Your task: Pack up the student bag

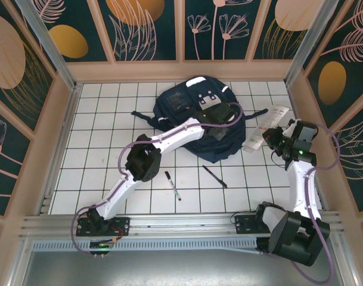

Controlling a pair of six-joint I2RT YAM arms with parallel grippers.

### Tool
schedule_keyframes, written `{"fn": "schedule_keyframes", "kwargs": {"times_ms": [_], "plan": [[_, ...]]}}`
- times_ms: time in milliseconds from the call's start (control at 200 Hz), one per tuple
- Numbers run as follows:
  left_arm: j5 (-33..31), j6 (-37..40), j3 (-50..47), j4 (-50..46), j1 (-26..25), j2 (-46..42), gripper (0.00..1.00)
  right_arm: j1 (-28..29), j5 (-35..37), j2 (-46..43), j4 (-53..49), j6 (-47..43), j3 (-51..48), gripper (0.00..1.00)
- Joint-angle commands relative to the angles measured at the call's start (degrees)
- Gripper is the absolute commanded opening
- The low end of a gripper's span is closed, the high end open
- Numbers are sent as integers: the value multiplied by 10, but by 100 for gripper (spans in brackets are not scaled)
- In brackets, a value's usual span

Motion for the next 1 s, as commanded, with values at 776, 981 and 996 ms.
{"fn": "schedule_keyframes", "kwargs": {"times_ms": [776, 981, 996], "plan": [[-61, 16, -16, 98, 29, -162, 0, 1, -167, -6, 48, 63, -40, 0], [-79, 5, 19, 110, 28, -188, 0, 70, -219, 56, 95, 92, -29, 0], [-74, 5, 21, 111, 29, -190, 0, 77, -219, 63, 100, 97, -27, 0]]}}
